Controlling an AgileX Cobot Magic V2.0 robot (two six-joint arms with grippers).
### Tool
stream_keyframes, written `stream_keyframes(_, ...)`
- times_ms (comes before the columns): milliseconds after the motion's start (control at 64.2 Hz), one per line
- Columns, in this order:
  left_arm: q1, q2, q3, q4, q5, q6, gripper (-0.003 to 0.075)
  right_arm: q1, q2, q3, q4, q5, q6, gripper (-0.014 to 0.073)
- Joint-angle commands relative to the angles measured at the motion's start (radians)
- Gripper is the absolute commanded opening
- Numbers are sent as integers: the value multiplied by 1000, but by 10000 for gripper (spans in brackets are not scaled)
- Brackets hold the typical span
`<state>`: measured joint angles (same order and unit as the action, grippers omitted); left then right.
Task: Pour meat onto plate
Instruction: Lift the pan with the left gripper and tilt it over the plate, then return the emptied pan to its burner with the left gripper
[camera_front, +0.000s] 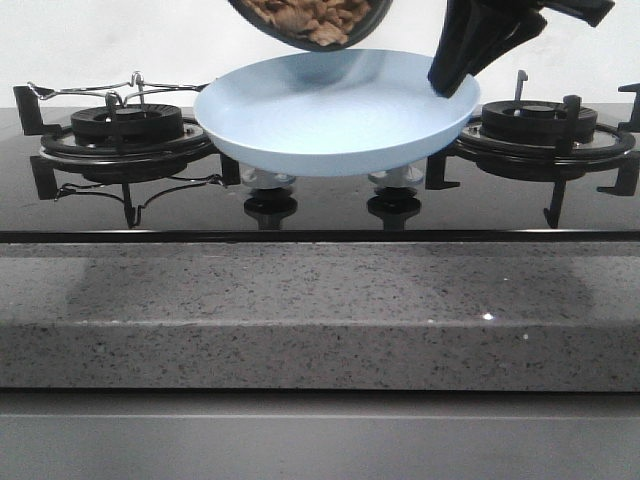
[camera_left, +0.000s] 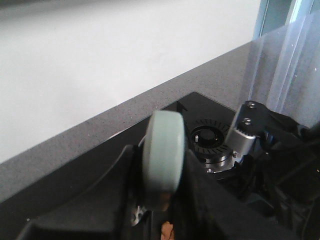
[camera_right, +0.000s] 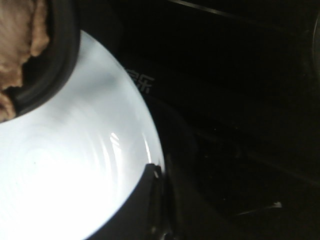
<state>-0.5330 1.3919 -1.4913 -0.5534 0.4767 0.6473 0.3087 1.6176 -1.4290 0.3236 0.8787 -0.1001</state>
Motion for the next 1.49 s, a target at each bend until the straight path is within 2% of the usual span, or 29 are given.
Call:
stream_keyframes(0, -59, -45, -52, 111, -110, -31, -20, 2, -51, -23, 26, -44, -14, -71)
stream_keyframes(218, -166, -58, -64, 388, -114, -68, -20, 2, -51, -23, 26, -44, -14, -71)
stream_keyframes(389, -205, -71, -64, 580, -103, -190, -20, 2, -51, -23, 26, -44, -14, -71)
stream_keyframes(607, -205, -83, -64, 596, -99, -219, -20, 2, -51, -23, 26, -44, -14, -71)
stream_keyframes(763, -187, -83, -64, 572, -99, -330, -20, 2, -51, -23, 26, -44, -14, -71)
stream_keyframes(872, -93, -83, -64, 426, -99, -394, -20, 2, -51, -23, 26, -44, -14, -71)
stream_keyframes(981, 64, -81, -62, 125, -82, -388, -20, 2, -51, -23, 26, -44, -14, -71)
stream_keyframes(1043, 217, -70, -46, -147, -41, -335, -20, 2, -51, -23, 26, -44, -14, -71)
stream_keyframes(1121, 380, -48, -10, -500, 52, -193, -20, 2, -51, -23, 26, -44, -14, -71)
stream_keyframes(1245, 601, 25, 73, -913, 250, -38, -20, 2, -51, -23, 26, -44, -14, -71)
stream_keyframes(1354, 742, 101, 141, -1106, 337, -22, -20, 2, -51, -23, 26, -44, -14, -71)
stream_keyframes(1479, 818, 187, 162, -1167, 369, -20, -20, 2, -51, -23, 26, -44, -14, -71)
